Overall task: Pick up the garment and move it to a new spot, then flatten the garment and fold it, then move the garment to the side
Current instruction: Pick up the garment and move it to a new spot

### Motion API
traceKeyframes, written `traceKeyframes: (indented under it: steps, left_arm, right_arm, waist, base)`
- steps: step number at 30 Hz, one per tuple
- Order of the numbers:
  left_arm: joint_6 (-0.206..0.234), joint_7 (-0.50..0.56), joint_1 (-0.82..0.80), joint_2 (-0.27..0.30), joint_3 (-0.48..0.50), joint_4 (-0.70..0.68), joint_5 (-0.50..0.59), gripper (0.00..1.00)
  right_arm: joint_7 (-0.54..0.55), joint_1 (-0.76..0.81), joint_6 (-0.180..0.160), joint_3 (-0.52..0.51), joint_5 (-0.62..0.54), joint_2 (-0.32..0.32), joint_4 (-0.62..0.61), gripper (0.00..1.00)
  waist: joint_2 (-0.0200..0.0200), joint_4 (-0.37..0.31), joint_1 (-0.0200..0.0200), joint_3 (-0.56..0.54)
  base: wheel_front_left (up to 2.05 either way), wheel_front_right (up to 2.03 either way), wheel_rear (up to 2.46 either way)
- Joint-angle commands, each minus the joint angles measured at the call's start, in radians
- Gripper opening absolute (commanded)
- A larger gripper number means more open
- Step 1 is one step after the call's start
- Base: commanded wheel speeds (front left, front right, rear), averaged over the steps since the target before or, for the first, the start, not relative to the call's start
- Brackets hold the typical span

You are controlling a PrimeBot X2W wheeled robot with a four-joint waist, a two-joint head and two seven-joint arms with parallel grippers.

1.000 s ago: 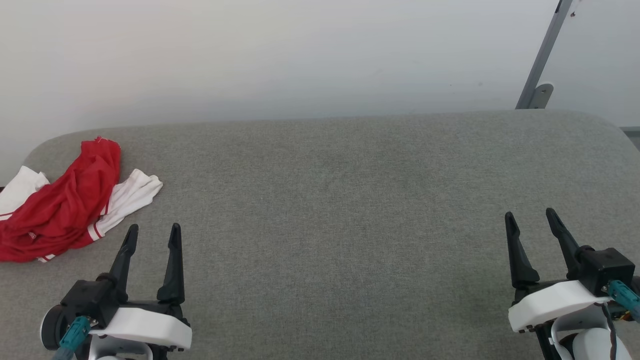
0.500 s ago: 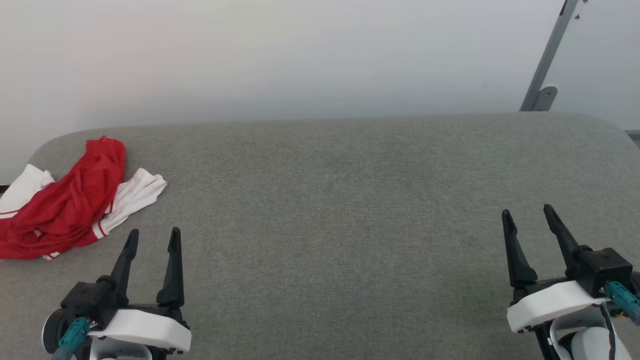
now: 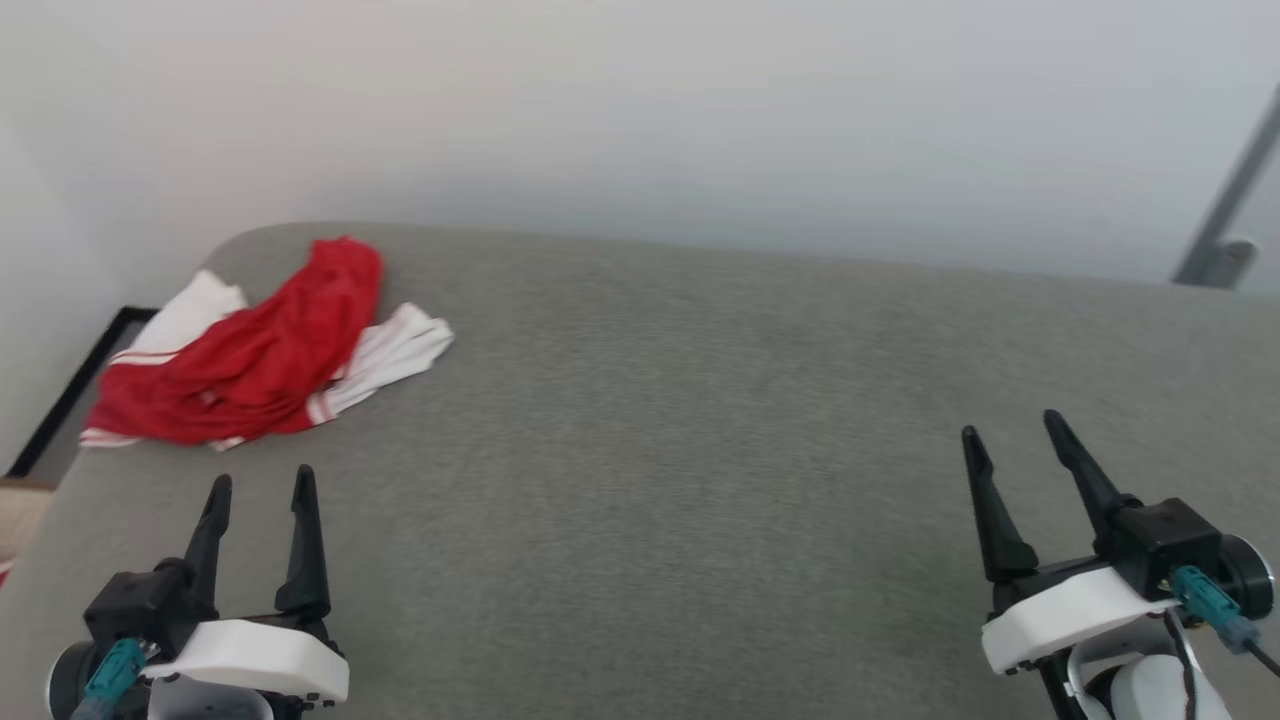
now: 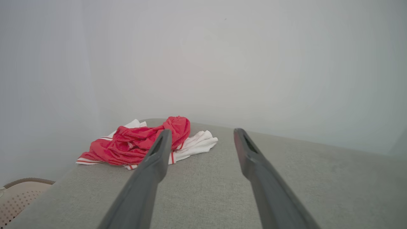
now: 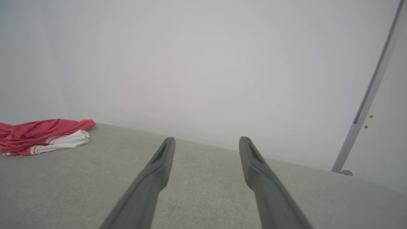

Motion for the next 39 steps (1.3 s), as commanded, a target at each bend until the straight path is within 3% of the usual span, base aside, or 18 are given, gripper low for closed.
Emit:
traceKeyframes:
  steps: [1, 19, 28, 34, 39]
  left_arm:
    - [0.010, -0.003, 0.003, 0.005, 0.008, 0.000, -0.012, 1.00]
    - [0.076, 0.035, 0.036, 0.017, 0.054, -0.053, -0.037, 1.00]
    - [0.084, 0.016, 0.012, -0.013, 0.080, -0.085, -0.085, 1.00]
    - [0.040, 0.016, -0.118, 0.000, 0.034, -0.021, -0.085, 1.00]
    - [0.008, 0.008, -0.277, 0.024, 0.017, 0.080, -0.097, 1.00]
  right_arm:
    - [0.001, -0.009, 0.000, 0.014, 0.006, -0.001, 0.002, 1.00]
    - [-0.003, -0.072, 0.000, 0.120, 0.029, 0.010, 0.035, 1.00]
    - [0.006, -0.129, 0.000, 0.141, 0.028, -0.015, 0.038, 1.00]
    - [0.017, -0.117, 0.000, 0.088, 0.015, -0.039, 0.011, 1.00]
    - [0.047, -0.132, 0.000, 0.059, -0.004, -0.057, -0.044, 1.00]
  waist:
    - [0.0000, 0.068, 0.0000, -0.011]
    - [0.0000, 0.344, 0.0000, -0.006]
    - [0.0000, 0.370, 0.0000, 0.058]
    - [0.0000, 0.367, 0.0000, 0.102]
    - [0.0000, 0.309, 0.0000, 0.171]
  base:
    - [0.00, 0.00, 0.00]
    - [0.00, 0.00, 0.00]
    - [0.00, 0.00, 0.00]
    - [0.00, 0.00, 0.00]
    - [0.00, 0.00, 0.00]
